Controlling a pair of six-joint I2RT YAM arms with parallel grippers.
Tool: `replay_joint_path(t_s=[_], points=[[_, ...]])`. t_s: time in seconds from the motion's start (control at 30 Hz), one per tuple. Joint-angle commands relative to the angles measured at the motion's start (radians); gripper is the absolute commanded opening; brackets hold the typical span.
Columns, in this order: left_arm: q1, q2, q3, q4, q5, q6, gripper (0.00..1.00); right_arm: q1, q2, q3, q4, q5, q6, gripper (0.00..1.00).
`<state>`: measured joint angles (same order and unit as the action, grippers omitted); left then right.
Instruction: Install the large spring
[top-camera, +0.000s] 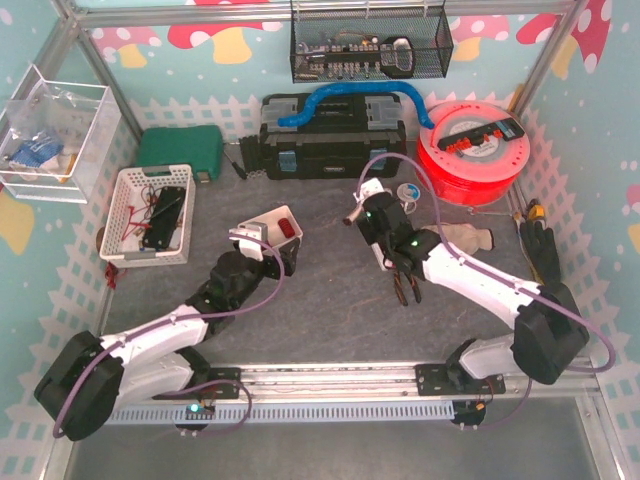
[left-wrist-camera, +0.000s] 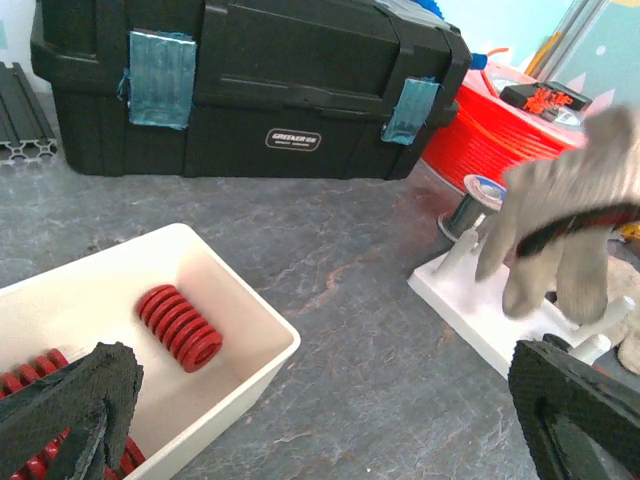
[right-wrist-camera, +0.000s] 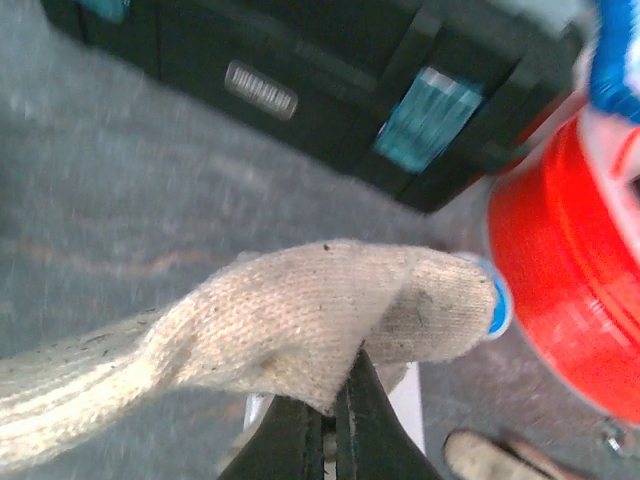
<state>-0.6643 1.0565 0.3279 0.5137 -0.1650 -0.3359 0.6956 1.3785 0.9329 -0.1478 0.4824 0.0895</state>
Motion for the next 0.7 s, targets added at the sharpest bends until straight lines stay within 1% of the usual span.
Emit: replay_joint_path(t_s=[0.0,0.1,0.27,0.43,0.5,0.6,0.63,0.67], points=[[-0.008,-0.01,0.02,0.013,0.006,0.006,0.99,0.0,-0.04,0.05,0.138,0.104,-0.031,0.0],[-0.008,-0.009,0.021,0.014,0.012,0.005,0.99,-0.026,-0.018,0.076,0.26,0.113,-0.077,0.0],[-0.008,-0.016,0.017,0.016,0.009,0.005,0.99,-0.1,0.117,0.182,0.386,0.074,-0.083,0.0],[-0.009,-0.027,0.015,0.014,0.005,0.008,0.99,-0.136,0.299,0.308,0.406,0.03,-0.067,0.0],[-0.008,-0.031,0.015,0.014,0.005,0.008,0.99,-0.136,0.375,0.331,0.416,0.013,-0.067,0.0],[-0.008,-0.037,0.013,0.016,0.004,0.008,0.99,-0.136,0.449,0.341,0.428,-0.005,-0.049,0.0],[-0.008,-0.039,0.012,0.017,0.003,0.008,0.99,-0.137,0.47,0.339,0.436,-0.007,-0.041,0.01],[-0.008,-0.039,0.011,0.017,0.002,0.008,0.99,-0.137,0.49,0.339,0.434,-0.009,-0.031,0.06]])
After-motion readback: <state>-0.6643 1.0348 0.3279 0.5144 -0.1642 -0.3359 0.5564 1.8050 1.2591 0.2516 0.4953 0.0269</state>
